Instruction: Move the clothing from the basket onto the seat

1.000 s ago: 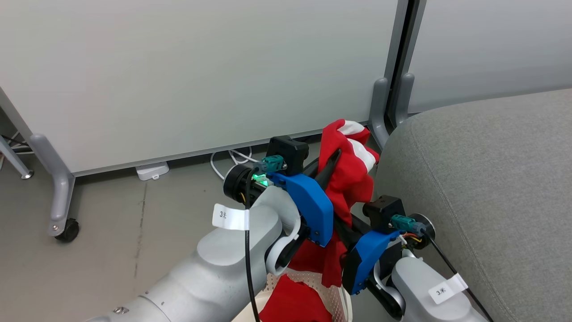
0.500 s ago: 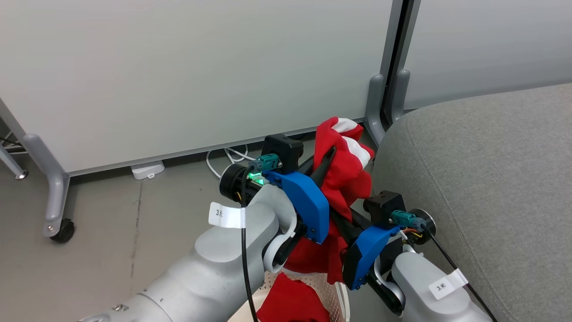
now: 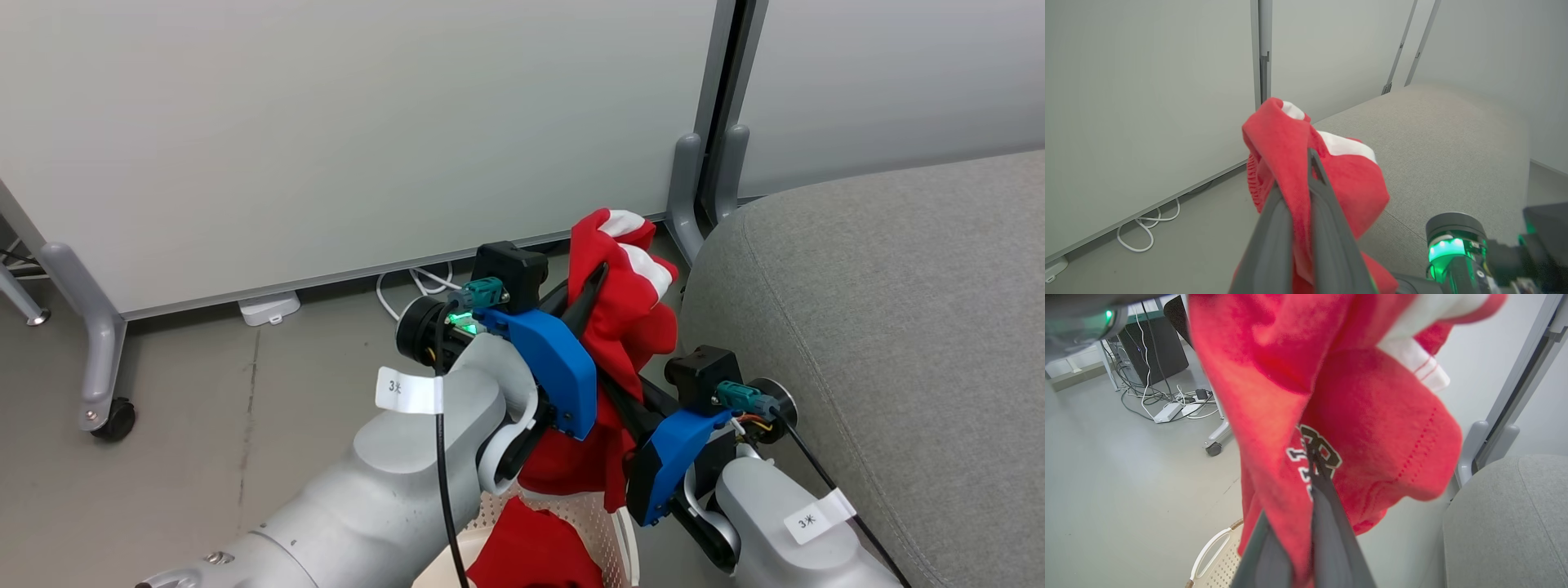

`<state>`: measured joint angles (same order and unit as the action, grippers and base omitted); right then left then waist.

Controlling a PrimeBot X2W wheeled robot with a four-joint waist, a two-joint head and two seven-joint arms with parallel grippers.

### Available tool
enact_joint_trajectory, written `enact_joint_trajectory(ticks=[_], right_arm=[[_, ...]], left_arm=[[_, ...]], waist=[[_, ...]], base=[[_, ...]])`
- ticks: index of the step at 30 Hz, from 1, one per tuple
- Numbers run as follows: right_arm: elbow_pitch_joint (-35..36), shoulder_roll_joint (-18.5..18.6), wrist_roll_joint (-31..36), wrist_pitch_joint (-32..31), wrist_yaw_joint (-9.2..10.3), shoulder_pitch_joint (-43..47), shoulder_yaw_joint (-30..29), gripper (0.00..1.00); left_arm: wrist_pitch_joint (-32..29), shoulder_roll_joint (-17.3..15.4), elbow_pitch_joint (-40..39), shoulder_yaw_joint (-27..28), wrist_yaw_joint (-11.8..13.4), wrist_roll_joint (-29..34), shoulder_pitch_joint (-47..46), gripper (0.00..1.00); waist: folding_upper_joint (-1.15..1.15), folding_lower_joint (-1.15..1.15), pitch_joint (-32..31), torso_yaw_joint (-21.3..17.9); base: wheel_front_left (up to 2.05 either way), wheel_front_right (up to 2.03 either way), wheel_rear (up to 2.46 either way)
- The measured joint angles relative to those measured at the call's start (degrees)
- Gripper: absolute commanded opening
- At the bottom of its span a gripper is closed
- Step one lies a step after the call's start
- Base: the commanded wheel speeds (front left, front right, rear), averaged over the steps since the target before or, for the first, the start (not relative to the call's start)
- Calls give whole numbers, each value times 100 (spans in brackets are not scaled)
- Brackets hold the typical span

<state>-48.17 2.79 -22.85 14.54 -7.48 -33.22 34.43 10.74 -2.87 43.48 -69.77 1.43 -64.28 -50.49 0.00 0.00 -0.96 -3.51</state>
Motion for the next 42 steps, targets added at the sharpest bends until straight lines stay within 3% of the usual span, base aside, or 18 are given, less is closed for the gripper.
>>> enact_joint_trajectory(ticks=[6,7,8,9,18,25,29,42], right_arm=[[-11,0,0,16,0,-8,11,0],[-18,0,0,16,-1,-8,11,0],[-19,0,1,18,0,-9,11,0],[-20,0,2,18,0,-10,10,0],[-7,2,70,27,0,-15,-172,0],[94,1,214,43,-1,-33,-356,0],[160,1,268,43,0,-28,-454,0],[427,1,376,43,0,86,-641,0]], left_arm=[[83,0,78,-35,-23,-27,-4,0],[105,0,96,-36,-22,-27,-4,38],[130,0,109,-36,-22,-27,-4,89],[160,0,119,-36,-24,-26,-3,100],[416,-98,89,281,-112,261,316,100],[433,-555,-894,1616,-36,1446,1358,100],[433,-717,-1517,2332,-157,2209,2146,100],[433,-651,-2518,4054,-641,3851,4060,100]], waist=[[0,0,11,-9],[0,0,11,-10],[0,0,12,-10],[0,0,13,-10],[0,0,43,110],[0,0,82,175],[0,0,91,199],[0,0,101,191]], base=[[0,0,0],[0,0,0],[0,0,0],[0,0,0],[0,0,0],[0,0,0],[0,0,0],[0,0,0]])
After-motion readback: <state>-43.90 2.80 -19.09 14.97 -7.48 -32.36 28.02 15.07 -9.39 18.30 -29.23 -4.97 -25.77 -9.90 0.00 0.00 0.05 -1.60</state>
